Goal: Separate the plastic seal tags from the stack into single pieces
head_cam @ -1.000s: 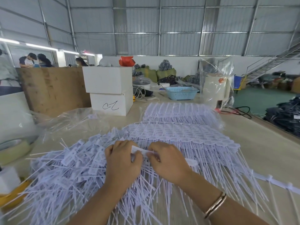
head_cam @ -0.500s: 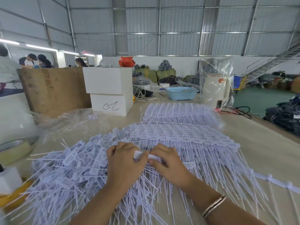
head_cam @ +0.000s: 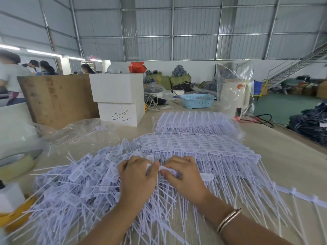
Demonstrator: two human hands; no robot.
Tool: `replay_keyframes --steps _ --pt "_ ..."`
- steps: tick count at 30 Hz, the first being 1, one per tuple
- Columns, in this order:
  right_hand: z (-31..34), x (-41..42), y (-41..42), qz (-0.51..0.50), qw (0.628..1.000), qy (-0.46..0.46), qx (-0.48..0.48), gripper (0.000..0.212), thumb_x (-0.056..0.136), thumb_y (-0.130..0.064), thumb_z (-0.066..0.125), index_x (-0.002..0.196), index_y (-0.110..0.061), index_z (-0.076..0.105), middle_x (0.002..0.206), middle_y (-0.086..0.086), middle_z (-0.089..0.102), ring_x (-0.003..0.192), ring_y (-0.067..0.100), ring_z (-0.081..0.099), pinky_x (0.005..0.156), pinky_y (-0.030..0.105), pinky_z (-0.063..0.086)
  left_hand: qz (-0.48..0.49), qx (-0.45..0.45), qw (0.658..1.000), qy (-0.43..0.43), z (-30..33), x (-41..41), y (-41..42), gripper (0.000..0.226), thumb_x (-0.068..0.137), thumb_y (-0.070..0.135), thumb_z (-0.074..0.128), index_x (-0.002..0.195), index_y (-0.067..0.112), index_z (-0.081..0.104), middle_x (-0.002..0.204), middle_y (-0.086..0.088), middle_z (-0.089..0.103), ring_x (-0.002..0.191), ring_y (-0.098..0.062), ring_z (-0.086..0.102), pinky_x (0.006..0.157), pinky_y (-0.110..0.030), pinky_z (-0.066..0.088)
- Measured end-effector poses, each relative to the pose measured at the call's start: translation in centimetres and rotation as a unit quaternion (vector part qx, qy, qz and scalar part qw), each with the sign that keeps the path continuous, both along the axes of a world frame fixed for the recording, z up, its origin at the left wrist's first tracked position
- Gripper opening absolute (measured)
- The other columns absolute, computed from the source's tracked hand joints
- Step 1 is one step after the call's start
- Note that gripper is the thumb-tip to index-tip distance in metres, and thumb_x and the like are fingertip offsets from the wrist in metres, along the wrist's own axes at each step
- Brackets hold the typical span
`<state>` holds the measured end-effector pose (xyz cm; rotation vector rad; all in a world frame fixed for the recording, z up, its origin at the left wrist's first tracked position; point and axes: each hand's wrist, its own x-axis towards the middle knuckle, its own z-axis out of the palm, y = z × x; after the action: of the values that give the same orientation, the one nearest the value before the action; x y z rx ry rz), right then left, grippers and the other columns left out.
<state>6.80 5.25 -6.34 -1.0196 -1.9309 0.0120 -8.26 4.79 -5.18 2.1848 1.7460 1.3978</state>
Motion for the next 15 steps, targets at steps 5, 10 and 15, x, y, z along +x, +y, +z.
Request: replay_keyframes --steps 5,10,15 --pt "0.06 -0.1 -0.14 -0.007 1.0 0.007 0.026 0.013 0.085 -0.025 0.061 0.078 -0.016 0.069 0.08 -0.01 0.065 0.076 0.002 0.054 0.084 0.015 0.022 -0.007 -0.014 0.999 -0.03 0.19 0.11 -0.13 0.039 0.082 0.044 0.04 0.049 0.025 0.047 0.055 0.007 0.051 0.079 -0.009 0.052 0.084 -0.029 0.02" --pt "0.21 -0.47 -0.34 -0.004 0.999 0.028 0.043 0.026 0.088 -0.035 0.052 0.081 -0.019 0.071 0.085 -0.013 0.067 0.08 -0.001 0.056 0.085 0.027 0.027 -0.003 -0.009 0.996 -0.089 0.29 0.46 -0.42 0.047 0.086 0.038 0.045 0.049 0.013 0.054 0.052 0.003 0.053 0.075 -0.009 0.053 0.081 -0.025 0.02" --pt "0.29 -0.68 -0.45 0.012 0.996 0.084 0.029 0.024 0.09 -0.034 0.053 0.079 -0.016 0.065 0.076 -0.014 0.055 0.073 0.003 0.052 0.083 0.032 0.034 -0.018 0.02 0.995 -0.095 0.93 0.94 -0.92 0.043 0.094 0.025 0.056 0.052 0.023 0.044 0.054 0.011 0.045 0.071 -0.015 0.051 0.088 -0.037 0.032"
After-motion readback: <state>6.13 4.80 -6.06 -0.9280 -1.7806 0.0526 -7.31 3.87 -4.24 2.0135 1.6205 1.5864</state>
